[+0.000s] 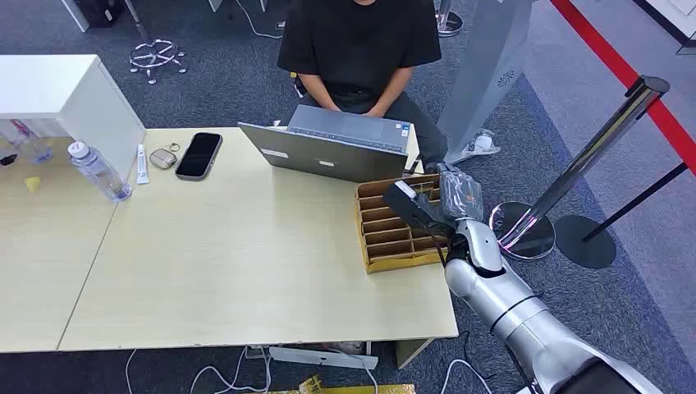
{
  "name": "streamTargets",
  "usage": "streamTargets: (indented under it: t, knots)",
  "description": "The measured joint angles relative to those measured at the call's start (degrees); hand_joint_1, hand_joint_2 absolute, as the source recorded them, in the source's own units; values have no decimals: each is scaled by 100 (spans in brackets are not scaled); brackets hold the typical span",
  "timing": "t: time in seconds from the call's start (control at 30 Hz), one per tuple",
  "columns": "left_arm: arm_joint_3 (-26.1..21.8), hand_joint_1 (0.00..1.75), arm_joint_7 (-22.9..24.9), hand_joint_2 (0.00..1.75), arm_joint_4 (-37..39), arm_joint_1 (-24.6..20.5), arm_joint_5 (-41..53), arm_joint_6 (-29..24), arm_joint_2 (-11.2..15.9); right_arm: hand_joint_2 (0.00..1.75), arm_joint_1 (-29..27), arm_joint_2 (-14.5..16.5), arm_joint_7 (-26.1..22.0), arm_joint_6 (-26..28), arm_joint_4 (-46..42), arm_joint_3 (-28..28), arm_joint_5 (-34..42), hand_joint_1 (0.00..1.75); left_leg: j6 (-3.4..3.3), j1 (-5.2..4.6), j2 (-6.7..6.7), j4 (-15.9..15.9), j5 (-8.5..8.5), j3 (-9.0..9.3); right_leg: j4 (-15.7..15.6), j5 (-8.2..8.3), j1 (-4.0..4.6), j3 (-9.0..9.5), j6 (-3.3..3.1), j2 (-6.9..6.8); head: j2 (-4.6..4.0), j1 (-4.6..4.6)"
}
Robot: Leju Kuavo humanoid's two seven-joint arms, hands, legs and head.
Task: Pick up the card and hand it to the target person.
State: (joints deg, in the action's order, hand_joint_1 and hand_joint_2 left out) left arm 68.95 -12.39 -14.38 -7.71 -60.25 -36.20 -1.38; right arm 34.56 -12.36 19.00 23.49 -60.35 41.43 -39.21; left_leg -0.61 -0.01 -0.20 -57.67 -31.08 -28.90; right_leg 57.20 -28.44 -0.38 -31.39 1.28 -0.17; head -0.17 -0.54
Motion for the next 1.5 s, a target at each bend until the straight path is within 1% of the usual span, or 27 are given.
streamTargets:
  t: [0.27, 0.77, 1.07, 1.3, 1.5]
  knots:
    - [7, 0, 6, 0, 0, -3, 22, 0, 1, 175, 48, 3, -16, -97, 138, 63, -2, 79, 0, 0, 0, 0, 0, -1, 0, 0, 0, 0, 0, 0, 0, -1]
    - [13, 0, 13, 0, 0, -3, 25, 0, 2, 175, 148, 10, -3, -294, 343, 274, 46, 76, 0, 0, 0, 0, 0, 0, 0, 0, 0, 0, 0, 0, 0, 0]
    - [15, 0, 13, 0, 0, -3, 25, 0, 2, 175, 173, 12, 4, -347, 432, 390, 90, 79, 0, 0, 0, 0, 0, 0, 0, 0, 0, 0, 0, 0, 0, 0]
    - [16, 0, 13, 0, 0, -3, 25, 0, 2, 175, 186, 12, 8, -399, 452, 427, 130, 86, 0, 0, 0, 0, 0, 1, 0, 0, 0, 0, 0, 0, 0, -1]
    - [17, 0, 12, 0, 0, -3, 24, 0, 2, 175, 212, 12, 36, -394, 452, 453, 148, 98, 0, 0, 0, 0, 0, 2, 0, 0, 0, 0, 0, 0, 0, 0]
